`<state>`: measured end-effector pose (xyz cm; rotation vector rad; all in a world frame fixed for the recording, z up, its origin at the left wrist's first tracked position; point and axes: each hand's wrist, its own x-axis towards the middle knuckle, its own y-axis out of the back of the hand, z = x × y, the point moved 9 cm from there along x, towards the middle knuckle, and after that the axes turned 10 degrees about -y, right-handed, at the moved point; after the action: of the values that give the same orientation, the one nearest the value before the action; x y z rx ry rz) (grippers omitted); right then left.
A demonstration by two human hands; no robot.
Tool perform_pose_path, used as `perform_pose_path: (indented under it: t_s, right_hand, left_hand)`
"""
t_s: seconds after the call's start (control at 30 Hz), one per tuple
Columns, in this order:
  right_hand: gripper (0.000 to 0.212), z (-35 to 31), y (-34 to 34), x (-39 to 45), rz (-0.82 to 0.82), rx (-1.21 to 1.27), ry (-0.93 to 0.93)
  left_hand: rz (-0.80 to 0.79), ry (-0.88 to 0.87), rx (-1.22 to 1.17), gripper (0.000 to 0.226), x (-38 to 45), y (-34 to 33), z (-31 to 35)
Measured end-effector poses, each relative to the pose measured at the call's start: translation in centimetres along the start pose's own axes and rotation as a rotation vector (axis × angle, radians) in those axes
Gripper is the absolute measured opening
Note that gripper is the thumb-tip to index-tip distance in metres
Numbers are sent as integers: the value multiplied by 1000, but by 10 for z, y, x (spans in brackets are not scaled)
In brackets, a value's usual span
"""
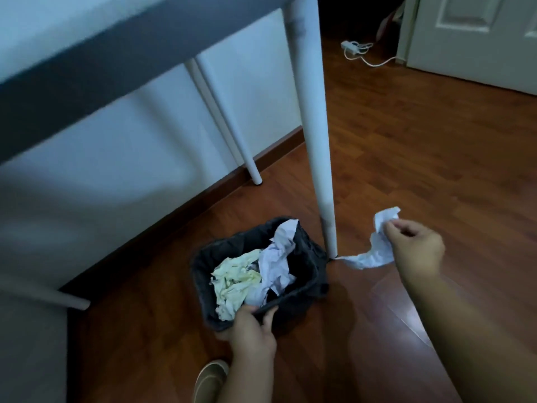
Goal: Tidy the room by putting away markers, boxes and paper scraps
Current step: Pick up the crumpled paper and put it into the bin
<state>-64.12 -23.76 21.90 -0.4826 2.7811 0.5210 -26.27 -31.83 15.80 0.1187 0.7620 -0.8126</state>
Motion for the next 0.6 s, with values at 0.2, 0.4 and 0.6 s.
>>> perform_pose_path:
  t_s: [0.2,0.4,0.6]
  right_hand:
    - [9,-107,28,-128,-258,470,152]
    - [4,-134,-31,-270,-565,-447,670]
    - [17,-115,-45,-368,-788,-1496,855]
  left_hand:
    - [-63,-82,-9,68,-83,24,65]
    - [-125,-131,-55,79,-139,55,115]
    - [-260,-117,-24,86,-179,108,170]
